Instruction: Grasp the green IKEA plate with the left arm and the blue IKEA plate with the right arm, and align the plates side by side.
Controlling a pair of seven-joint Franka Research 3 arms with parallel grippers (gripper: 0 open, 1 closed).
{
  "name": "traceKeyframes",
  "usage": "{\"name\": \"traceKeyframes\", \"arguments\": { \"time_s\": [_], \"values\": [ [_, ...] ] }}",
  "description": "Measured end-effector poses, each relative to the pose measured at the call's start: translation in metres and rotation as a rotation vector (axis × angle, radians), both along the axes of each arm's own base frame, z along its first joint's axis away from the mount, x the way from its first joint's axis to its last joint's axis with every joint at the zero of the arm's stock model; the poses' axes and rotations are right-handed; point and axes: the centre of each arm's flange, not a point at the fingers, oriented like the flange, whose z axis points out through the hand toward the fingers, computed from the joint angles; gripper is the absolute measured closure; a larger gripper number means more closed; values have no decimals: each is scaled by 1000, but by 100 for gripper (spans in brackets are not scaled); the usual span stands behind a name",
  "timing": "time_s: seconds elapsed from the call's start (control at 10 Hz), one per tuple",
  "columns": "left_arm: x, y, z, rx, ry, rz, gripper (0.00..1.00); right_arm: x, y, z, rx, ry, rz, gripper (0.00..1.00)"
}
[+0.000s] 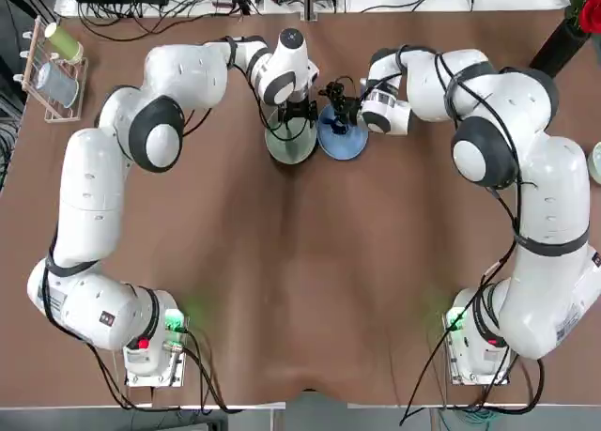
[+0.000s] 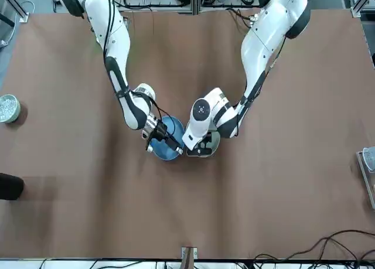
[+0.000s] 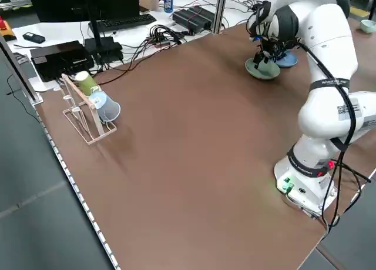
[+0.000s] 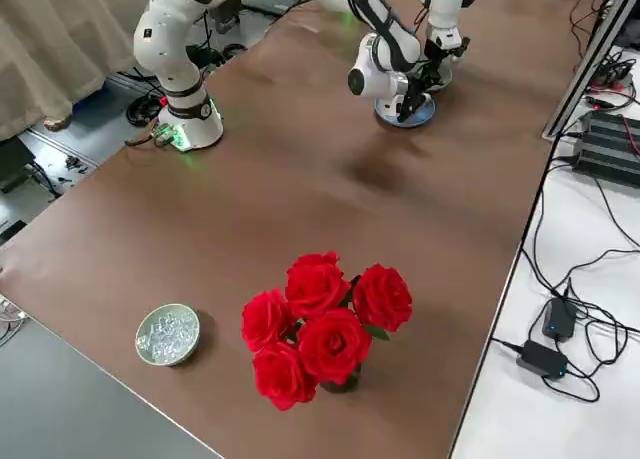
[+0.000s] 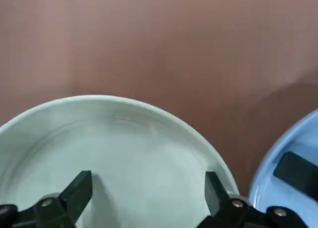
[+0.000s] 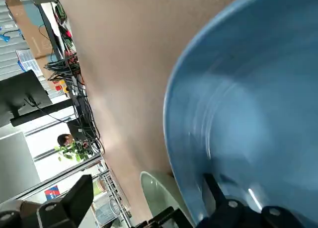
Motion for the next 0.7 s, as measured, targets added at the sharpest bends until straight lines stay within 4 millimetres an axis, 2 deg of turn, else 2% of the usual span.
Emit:
{"name": "traceKeyframes", "arguments": {
  "time_s": [0.3, 0.7],
  "values": [
    [1, 2, -1, 3, -1, 2, 0, 1, -4, 2, -29, 5, -16, 3],
    [4, 4, 0, 3, -6, 5, 0, 12, -9, 39, -78, -21, -59, 3]
  ]
}}
